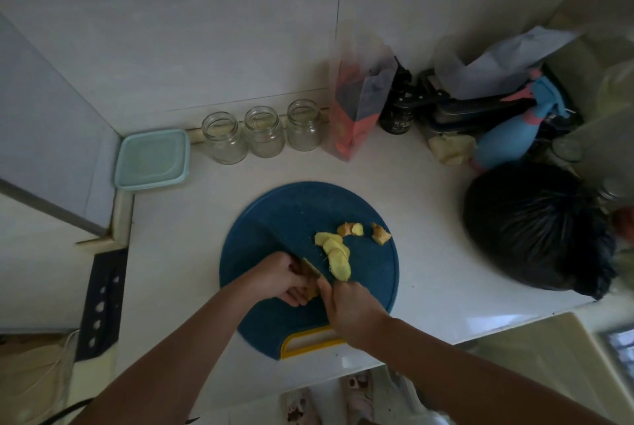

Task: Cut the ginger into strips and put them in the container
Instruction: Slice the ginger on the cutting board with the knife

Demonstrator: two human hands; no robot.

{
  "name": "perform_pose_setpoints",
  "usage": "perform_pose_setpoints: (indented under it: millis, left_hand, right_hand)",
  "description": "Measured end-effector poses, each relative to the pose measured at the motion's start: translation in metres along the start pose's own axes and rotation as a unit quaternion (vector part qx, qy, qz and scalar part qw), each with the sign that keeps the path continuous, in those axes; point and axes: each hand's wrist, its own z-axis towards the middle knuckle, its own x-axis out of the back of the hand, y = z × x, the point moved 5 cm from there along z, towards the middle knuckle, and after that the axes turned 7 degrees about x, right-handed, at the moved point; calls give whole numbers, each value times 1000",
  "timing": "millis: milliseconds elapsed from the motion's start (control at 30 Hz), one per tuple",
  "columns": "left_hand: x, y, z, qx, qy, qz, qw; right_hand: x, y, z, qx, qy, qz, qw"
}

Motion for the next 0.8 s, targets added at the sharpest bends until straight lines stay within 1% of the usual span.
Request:
perform_pose_setpoints:
  millis: [167, 233, 367, 467, 533, 600, 667, 800]
  left_hand:
    - [-2, 2, 0, -1, 2, 13, 1000]
    - [-1, 3, 0, -6, 4, 12, 1000]
    - [-1, 3, -2, -22, 14, 17, 1000]
    - [-7, 5, -5, -47, 30, 54, 997]
    - [-8, 6, -6, -55, 45, 58, 996]
    - [-6, 2, -8, -48, 57, 32, 997]
    - [-4, -2, -10, -33, 66, -5, 997]
    - [-5, -8, -14, -18, 89, -61, 994]
  right_hand:
    - [2, -6, 15, -22, -10, 26, 999]
    - [-1, -5, 15, -26, -4, 15, 1000]
    - [6, 2, 16, -45, 17, 31, 998]
    - [13, 3, 19, -50, 14, -2, 999]
    - [9, 0, 17, -43, 12, -20, 999]
    - [8, 1, 15, -41, 22, -14, 999]
    - [12, 6, 11, -37, 5, -1, 999]
    - [31, 31, -5, -45, 4, 96, 994]
